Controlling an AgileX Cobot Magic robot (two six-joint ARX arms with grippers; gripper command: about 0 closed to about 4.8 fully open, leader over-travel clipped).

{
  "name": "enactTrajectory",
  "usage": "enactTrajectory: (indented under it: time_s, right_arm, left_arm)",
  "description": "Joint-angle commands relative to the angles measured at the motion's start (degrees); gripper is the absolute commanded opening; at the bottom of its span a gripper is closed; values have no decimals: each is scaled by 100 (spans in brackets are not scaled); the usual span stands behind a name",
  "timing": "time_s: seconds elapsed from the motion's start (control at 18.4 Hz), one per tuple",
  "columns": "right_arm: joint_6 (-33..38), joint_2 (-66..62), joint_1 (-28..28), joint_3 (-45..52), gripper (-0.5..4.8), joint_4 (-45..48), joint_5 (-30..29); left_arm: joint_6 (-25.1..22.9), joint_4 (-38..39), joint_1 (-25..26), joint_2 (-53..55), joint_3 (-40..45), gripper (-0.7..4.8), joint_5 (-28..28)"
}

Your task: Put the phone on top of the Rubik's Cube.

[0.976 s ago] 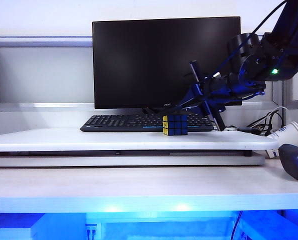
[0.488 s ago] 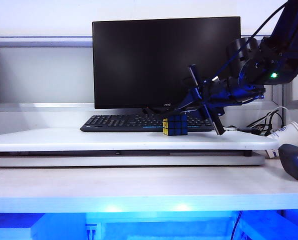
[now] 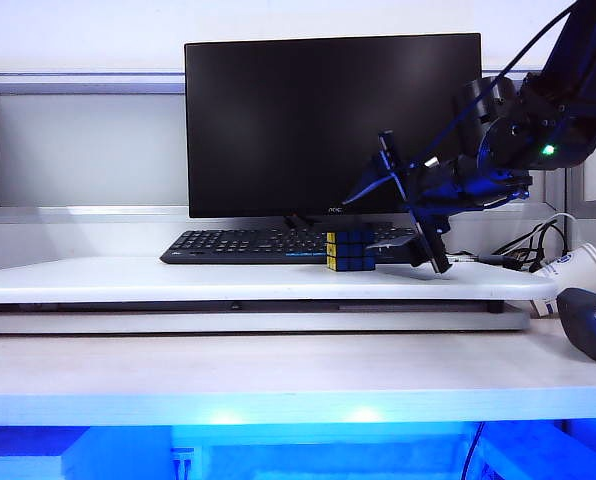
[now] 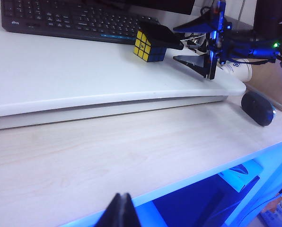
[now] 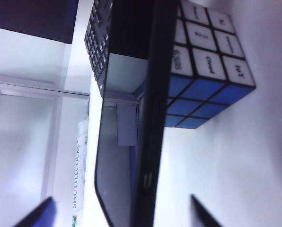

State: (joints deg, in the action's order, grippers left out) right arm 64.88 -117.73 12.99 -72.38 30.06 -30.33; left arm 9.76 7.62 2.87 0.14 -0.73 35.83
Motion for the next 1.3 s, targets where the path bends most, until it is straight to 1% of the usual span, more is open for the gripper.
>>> enactTrajectory:
  time_s: [0.05,0.27,0.54,0.7,0.76,0.87,0.98,1.03,1.08,1.19,1.25,1.3]
  right_arm:
    - [-22,42,-2,-33,378,107,-136]
    - [-37,42,-77,-33,377,118,-153]
    - [-42,129,-514,-35,377,179,-463]
    - [-428,378,-852,-33,375,98,-632]
    - [-557,461,-901,-35,366,48,-638]
    - [-1091,741,-1021,-33,357,-363,-647]
    - [-1755,986,-1049,-33,328,-944,-568]
    - [-2592,1292,-1049,-33,319,-1766,-245]
    - [-3016,1456,-1047,-33,295,-2168,-13]
    - [-3860,1773,-1045,-33,228,-2872,466]
    - [-4162,1891,-1045,-33,219,-3117,667]
    - [-4651,2116,-1045,-31,189,-3519,1032]
  left_arm:
    - [-31,50,2,4,2,-4,-4]
    - [-31,50,2,4,2,-4,-4]
    - [-31,48,0,4,2,-4,-2]
    - [-31,50,2,4,2,-4,-4]
    - [-31,50,0,4,2,-4,-4]
    - [-31,50,0,4,2,-4,-4]
    - [-31,50,0,2,2,-4,-4]
    - [-31,50,2,4,2,-4,-4]
    - [-31,50,0,4,2,-4,-4]
    - [-31,50,2,4,2,-4,-4]
    - [-31,50,2,4,2,-4,-4]
    - [-31,50,2,4,2,-4,-4]
